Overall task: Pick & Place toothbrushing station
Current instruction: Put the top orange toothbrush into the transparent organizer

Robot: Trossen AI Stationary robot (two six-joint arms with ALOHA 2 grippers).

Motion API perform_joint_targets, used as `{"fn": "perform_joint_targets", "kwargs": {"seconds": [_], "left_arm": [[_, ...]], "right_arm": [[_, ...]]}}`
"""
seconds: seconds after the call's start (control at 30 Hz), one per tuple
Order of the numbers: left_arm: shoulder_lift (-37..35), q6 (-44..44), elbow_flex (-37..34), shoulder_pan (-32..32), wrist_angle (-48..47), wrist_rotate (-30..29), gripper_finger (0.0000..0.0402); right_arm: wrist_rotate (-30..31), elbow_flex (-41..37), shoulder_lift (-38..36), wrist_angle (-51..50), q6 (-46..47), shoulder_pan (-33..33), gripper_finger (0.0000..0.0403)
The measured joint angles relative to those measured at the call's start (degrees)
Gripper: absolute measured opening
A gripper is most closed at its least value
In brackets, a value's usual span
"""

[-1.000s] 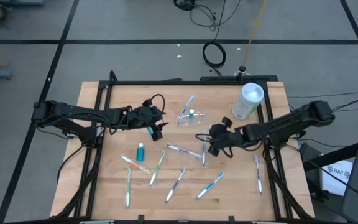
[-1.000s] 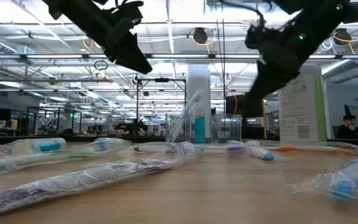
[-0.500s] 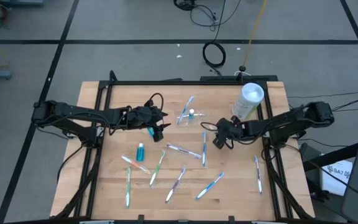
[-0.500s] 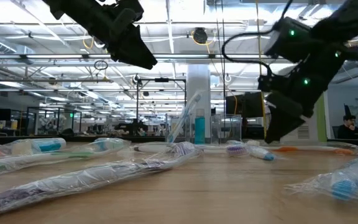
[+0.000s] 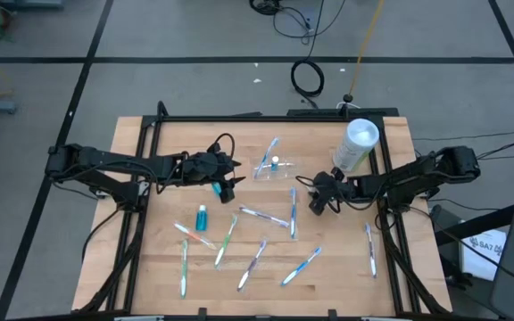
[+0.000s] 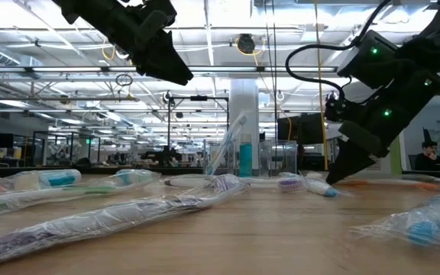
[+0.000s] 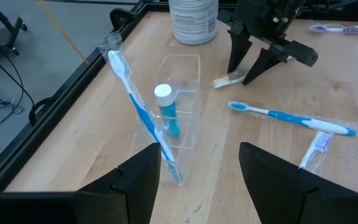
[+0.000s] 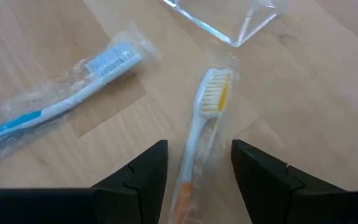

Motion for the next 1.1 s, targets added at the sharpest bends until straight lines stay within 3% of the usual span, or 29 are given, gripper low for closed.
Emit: {"fn": "perform_joint_targets", "kwargs": {"seconds": [0.13,0.43,0.67,0.9,1.1], "left_arm": [[0.0,0.0,0.0,0.0,0.0,0.0,0.0225],[0.0,0.0,0.0,0.0,-0.1,0.0,0.0225],[0.0,0.7,0.0,0.0,-0.2,0.0,0.0225],[0.0,0.5,0.0,0.0,-0.2,0.0,0.0225],[0.0,0.6,0.0,-0.1,0.0,0.0,0.0225]], "right_arm": [[-0.4,0.0,0.0,-0.4,0.0,0.0,0.0134],[-0.9,0.0,0.0,-0.7,-1.3,0.0,0.0012],[-4.8,0.5,-2.0,-1.7,0.8,0.0,0.0015],[-9.6,3.1,-10.3,-1.1,0.7,2.7,0.0005],[-4.1,3.3,-16.1,7.9,-6.5,7.0,0.0]]}}
